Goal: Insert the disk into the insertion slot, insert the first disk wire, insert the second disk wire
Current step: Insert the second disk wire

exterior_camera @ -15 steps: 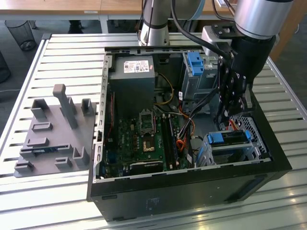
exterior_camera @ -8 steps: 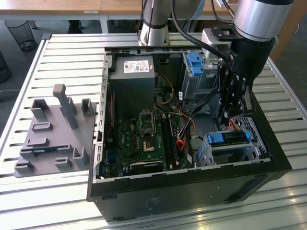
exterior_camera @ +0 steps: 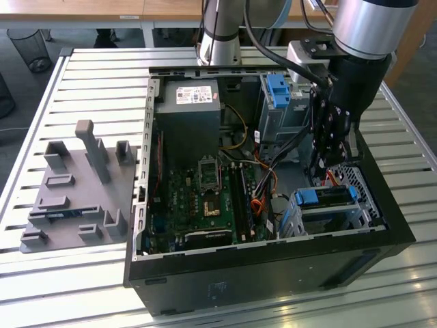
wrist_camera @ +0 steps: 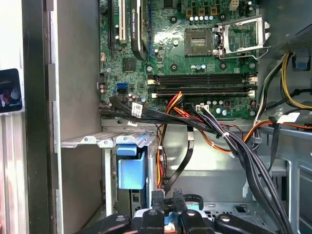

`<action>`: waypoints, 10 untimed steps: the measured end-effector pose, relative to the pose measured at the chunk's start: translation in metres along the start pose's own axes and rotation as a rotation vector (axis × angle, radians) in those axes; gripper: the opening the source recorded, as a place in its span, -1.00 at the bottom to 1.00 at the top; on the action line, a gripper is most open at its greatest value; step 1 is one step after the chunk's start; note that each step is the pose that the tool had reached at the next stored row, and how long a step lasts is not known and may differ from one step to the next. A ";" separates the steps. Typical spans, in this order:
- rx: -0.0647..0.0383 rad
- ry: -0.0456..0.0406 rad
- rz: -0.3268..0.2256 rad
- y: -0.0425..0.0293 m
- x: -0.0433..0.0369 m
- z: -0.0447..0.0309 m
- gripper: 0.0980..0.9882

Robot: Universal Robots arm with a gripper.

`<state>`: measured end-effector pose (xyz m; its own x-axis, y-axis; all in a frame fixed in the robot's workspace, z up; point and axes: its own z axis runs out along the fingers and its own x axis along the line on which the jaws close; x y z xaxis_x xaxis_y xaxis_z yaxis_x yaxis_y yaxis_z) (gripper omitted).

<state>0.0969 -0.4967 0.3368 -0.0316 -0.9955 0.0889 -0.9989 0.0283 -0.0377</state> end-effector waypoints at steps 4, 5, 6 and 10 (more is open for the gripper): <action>-0.001 -0.0217 0.001 0.0000 0.0011 0.0001 -0.78; -0.001 -0.0303 0.001 -0.0001 0.0014 0.0002 -0.78; -0.001 -0.0330 0.001 0.0000 0.0016 0.0002 -0.78; -0.001 -0.0331 0.001 -0.0001 0.0039 0.0005 -0.78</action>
<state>0.0970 -0.5006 0.3366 -0.0316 -0.9979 0.0558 -0.9989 0.0295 -0.0369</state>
